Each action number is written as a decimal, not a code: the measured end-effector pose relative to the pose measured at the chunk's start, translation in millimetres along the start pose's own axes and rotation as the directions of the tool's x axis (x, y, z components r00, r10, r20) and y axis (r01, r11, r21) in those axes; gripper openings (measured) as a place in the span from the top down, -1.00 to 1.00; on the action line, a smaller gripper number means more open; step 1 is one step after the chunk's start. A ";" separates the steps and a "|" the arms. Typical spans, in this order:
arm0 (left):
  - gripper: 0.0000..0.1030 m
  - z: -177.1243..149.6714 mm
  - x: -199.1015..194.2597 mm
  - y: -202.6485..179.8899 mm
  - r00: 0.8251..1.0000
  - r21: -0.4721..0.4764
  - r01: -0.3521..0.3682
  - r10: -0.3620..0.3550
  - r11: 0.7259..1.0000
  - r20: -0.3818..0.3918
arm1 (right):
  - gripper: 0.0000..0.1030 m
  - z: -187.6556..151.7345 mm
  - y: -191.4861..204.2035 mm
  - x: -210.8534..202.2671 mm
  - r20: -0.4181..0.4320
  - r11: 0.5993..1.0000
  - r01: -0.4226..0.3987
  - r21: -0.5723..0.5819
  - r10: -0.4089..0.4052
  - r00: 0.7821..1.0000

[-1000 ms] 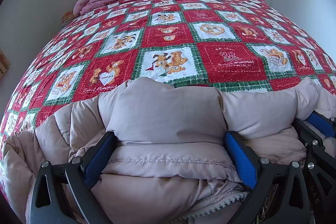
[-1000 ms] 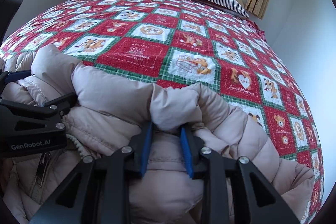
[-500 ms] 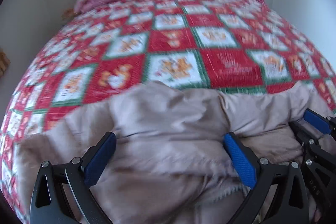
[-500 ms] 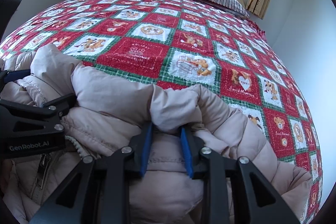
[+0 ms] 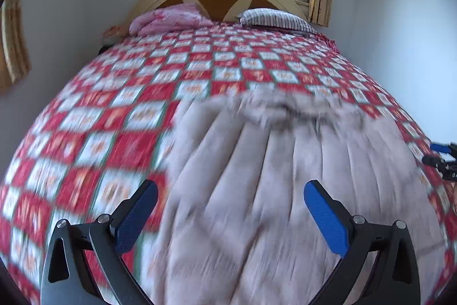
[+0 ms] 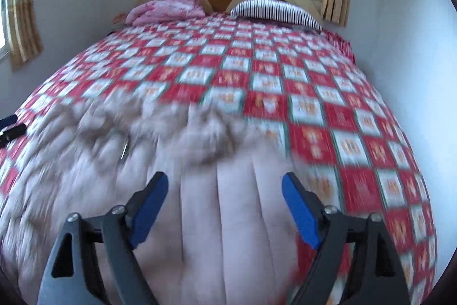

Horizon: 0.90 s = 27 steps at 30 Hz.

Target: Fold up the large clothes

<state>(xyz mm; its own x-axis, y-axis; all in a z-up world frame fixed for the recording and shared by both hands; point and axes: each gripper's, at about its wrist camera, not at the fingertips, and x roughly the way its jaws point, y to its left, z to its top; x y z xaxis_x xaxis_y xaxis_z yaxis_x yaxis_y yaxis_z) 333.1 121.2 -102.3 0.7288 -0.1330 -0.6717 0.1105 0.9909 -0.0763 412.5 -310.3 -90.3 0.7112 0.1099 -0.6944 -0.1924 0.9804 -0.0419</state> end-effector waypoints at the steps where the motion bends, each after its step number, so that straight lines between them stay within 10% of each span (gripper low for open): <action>1: -0.98 -14.0 -10.1 9.0 1.000 -0.020 0.005 -0.005 1.000 -0.004 | -0.68 -22.3 -1.6 -15.7 -0.028 1.000 0.001 -0.012 -0.001 1.000; 12: -0.98 -159.4 -67.9 54.7 0.998 -0.120 0.028 -0.036 0.992 -0.060 | -0.75 -196.7 -13.1 -135.9 -0.124 0.974 -0.048 0.223 0.078 0.989; 24: -0.96 -190.5 -58.0 43.0 0.994 -0.116 0.097 -0.103 0.989 -0.043 | -0.43 -265.2 24.6 -119.8 -0.134 0.917 -0.102 0.386 0.165 0.977; 25: -0.88 -191.0 -59.3 42.9 0.991 -0.113 0.120 -0.125 0.986 -0.038 | -0.35 -266.6 28.6 -121.2 -0.116 0.919 -0.103 0.380 0.158 0.980; 27: -0.10 -192.1 -63.1 41.2 0.987 -0.100 0.150 -0.154 0.984 -0.034 | -0.05 -268.3 31.4 -121.9 -0.098 0.915 -0.114 0.387 0.164 0.982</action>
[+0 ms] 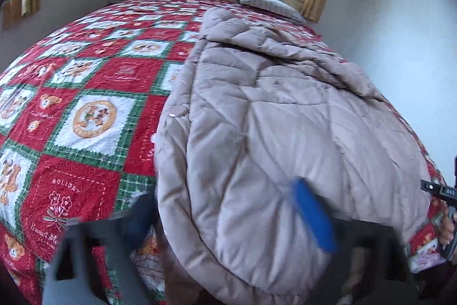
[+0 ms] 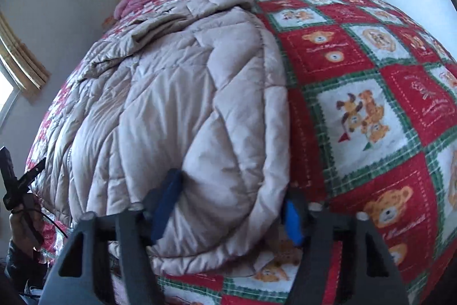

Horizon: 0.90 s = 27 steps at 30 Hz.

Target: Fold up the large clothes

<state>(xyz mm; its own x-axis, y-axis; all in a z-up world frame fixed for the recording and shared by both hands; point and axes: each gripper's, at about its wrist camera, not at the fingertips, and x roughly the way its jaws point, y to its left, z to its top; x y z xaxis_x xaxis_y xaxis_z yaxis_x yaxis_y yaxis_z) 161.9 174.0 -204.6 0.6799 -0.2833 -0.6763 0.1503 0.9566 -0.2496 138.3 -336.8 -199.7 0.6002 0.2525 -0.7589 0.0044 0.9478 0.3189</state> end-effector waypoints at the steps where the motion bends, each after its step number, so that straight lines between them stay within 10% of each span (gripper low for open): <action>1: 0.08 -0.4 -1.7 -1.9 1.000 0.016 0.030 -0.030 0.999 -0.007 | 0.08 -1.0 -0.7 0.0 0.002 1.000 -0.013 0.008 0.013 1.000; 3: 0.59 0.2 -8.3 -3.7 0.997 0.035 0.073 -0.072 0.997 -0.007 | 0.56 -3.5 -2.1 -2.7 -0.001 0.997 -0.071 0.022 0.071 0.997; 6: 0.71 2.8 -22.2 -7.1 0.995 0.043 0.096 -0.096 0.994 0.003 | 0.66 -4.2 -8.0 -9.0 0.004 0.986 -0.149 0.068 0.149 0.989; 15: 0.79 19.6 -107.7 -28.0 0.960 0.088 0.253 -0.261 0.963 0.099 | 0.72 -9.4 -1.5 -74.3 0.115 0.964 -0.260 0.053 0.253 0.961; 24: 0.79 56.0 -197.5 -58.5 0.875 0.134 0.408 -0.428 0.903 0.226 | 0.73 -6.7 7.0 -172.3 0.292 0.935 -0.353 0.009 0.335 0.896; 27: 0.79 78.0 -201.8 -67.0 0.883 0.162 0.380 -0.409 0.911 0.229 | 0.73 1.7 8.1 -199.5 0.355 0.925 -0.379 -0.004 0.356 0.864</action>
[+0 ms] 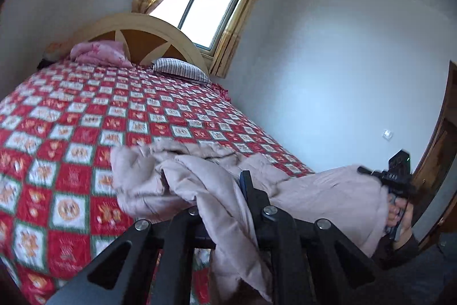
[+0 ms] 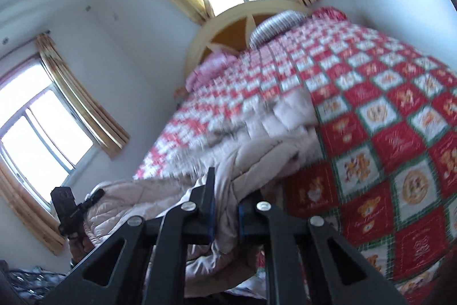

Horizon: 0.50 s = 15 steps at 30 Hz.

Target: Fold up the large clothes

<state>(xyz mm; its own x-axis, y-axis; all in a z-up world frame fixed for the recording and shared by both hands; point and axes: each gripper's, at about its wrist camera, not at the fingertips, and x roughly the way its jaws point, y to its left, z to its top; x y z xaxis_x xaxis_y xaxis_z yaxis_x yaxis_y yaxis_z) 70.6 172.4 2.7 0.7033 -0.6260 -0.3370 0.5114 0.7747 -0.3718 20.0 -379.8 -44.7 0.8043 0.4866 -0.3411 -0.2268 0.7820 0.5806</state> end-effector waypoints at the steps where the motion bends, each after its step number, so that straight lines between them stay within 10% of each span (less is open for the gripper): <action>1: 0.79 7.6 6.2 3.0 1.000 0.003 -0.014 0.014 1.000 -0.008 | 0.73 6.2 2.8 -4.2 0.016 1.000 -0.006 -0.004 0.006 1.000; 15: 0.48 53.4 105.3 94.4 0.965 -0.109 0.020 -0.047 0.994 -0.256 | 0.75 119.8 -66.3 112.8 -0.035 0.974 0.066 0.218 -0.060 0.998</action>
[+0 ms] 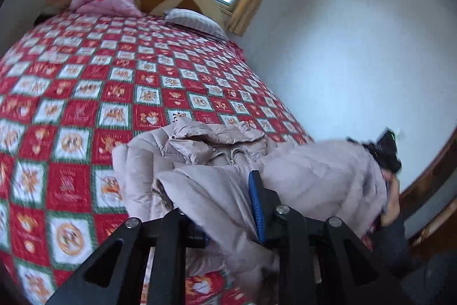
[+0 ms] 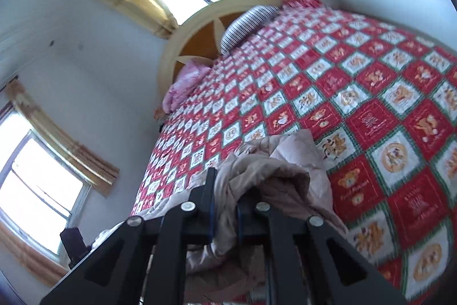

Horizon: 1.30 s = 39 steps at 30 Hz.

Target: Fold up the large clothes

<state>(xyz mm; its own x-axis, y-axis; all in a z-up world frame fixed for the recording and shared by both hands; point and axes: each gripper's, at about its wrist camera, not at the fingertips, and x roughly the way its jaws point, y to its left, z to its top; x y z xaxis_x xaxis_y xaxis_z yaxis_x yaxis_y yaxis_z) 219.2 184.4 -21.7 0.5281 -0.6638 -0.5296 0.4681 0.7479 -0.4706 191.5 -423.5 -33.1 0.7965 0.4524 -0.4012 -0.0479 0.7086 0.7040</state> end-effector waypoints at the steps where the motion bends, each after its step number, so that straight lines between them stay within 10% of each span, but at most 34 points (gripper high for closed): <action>1: 0.48 0.7 -3.3 1.6 1.000 0.013 0.018 -0.018 1.000 -0.010 | 0.75 4.0 -3.3 8.2 -0.008 1.000 0.008 0.006 -0.008 1.000; 5: 0.46 7.2 -28.6 21.0 0.997 0.011 0.079 -0.079 0.997 -0.005 | 0.76 18.7 -10.5 32.6 -0.029 0.999 0.031 0.016 -0.030 0.999; 9: -0.64 9.9 -67.0 37.2 0.973 0.000 -0.142 0.140 0.990 0.184 | 0.75 26.5 -17.8 51.1 -0.051 0.998 0.049 0.027 -0.047 0.998; 13: -0.64 8.7 -74.8 8.2 0.900 -0.001 -0.267 0.250 0.964 0.358 | 0.75 32.2 -25.6 78.7 -0.082 0.996 0.083 0.042 -0.079 0.994; 16: -0.66 2.2 -39.5 -50.4 0.891 0.152 -0.305 0.225 0.940 0.395 | 0.75 36.8 -27.8 107.5 -0.113 0.993 0.112 0.046 -0.106 0.988; 23: -0.68 -24.7 118.3 -143.8 0.946 0.478 -0.310 0.218 0.822 0.238 | 0.75 43.9 -45.6 169.1 -0.169 0.978 0.193 0.075 -0.178 0.969; 25: -0.68 -31.8 172.3 -146.9 0.909 0.557 -0.417 0.334 0.718 0.251 | 0.74 44.2 -52.5 180.3 -0.181 0.974 0.206 0.092 -0.187 0.966; 27: -0.68 -29.1 215.3 -127.9 0.862 0.549 -0.498 0.448 0.671 0.236 | 0.68 45.4 -55.1 190.6 -0.185 0.972 0.221 0.075 -0.204 0.961; 29: -0.68 -22.9 240.2 -103.5 0.842 0.499 -0.525 0.505 0.690 0.188 | 0.49 45.4 -55.1 191.8 -0.181 0.967 0.246 0.067 -0.231 0.956; 32: -0.68 -15.7 257.9 -68.9 0.830 0.385 -0.546 0.543 0.744 0.130 | -0.35 45.8 -37.7 177.6 -0.113 0.969 0.243 0.034 -0.238 0.965; 37: -0.68 -7.4 277.4 -51.3 0.821 0.312 -0.564 0.560 0.765 0.112 | -0.67 21.4 37.9 150.0 0.125 0.922 0.291 -0.256 -0.267 0.955; 39: -0.68 -1.8 284.0 -45.7 0.814 0.302 -0.574 0.572 0.761 0.104 | -0.67 4.2 58.2 162.7 0.095 0.906 0.240 -0.348 -0.221 0.971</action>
<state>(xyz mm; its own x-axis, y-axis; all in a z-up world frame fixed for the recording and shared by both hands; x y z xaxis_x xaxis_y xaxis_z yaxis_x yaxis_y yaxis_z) 346.6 -38.3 -151.9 0.7711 -0.1121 -0.6268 0.2675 0.9503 0.1591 320.8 -310.9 -54.9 0.8409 0.2312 -0.4893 -0.0615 0.9391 0.3380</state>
